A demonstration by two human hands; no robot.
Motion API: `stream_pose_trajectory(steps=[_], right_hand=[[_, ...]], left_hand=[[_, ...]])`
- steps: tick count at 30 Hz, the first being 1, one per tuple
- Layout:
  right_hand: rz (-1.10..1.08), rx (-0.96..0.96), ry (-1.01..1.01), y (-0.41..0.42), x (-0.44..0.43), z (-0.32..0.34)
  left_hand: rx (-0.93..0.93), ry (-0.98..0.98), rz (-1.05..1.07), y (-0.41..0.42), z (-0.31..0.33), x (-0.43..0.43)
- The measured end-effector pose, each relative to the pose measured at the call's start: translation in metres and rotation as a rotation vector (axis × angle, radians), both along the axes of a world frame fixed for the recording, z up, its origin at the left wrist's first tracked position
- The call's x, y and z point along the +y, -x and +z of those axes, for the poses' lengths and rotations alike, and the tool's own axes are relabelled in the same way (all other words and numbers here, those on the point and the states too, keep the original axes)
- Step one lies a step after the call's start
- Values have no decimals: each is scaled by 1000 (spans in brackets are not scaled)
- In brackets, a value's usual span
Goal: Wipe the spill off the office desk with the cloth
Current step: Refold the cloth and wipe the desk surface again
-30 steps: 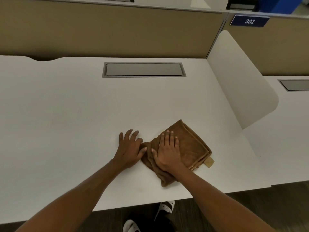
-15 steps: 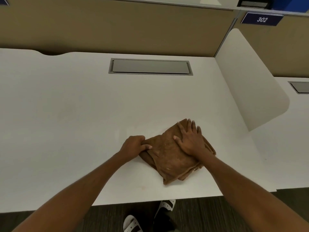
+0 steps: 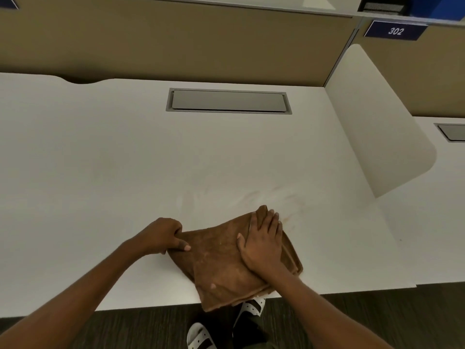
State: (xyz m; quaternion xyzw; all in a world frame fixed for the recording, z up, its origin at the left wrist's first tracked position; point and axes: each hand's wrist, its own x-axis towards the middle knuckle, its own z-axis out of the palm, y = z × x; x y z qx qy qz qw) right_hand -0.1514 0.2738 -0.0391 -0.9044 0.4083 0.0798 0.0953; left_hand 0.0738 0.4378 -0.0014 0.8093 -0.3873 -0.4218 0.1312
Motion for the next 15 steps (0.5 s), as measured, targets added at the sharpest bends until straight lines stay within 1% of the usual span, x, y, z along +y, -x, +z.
stream_pose_trajectory(steps=[2, 3, 5, 6, 7, 8, 10, 13, 15], right_hand=[[-19, -23, 33, -12, 15, 8], [37, -71, 61, -19, 26, 12], [244, -171, 52, -31, 54, 10], [358, -194, 26, -35, 66, 7], [450, -189, -5, -38, 75, 4], [510, -169, -24, -39, 78, 2], [555, -133, -22, -37, 75, -3], [506, -72, -1, -32, 74, -8], [447, -39, 4, -29, 74, -6]], left_hand=[[-215, 63, 30, 3, -4, 0], [-339, 140, 66, 5, -6, 1], [-556, 331, 88, 8, -16, 5], [-620, 408, 83, 11, -23, 8], [-643, 452, 86, 14, -29, 11], [-643, 449, 91, 16, -36, 14], [-626, 377, 64, 17, -45, 19], [-591, 326, 18, 14, -49, 20], [-568, 311, 24, 11, -47, 19]])
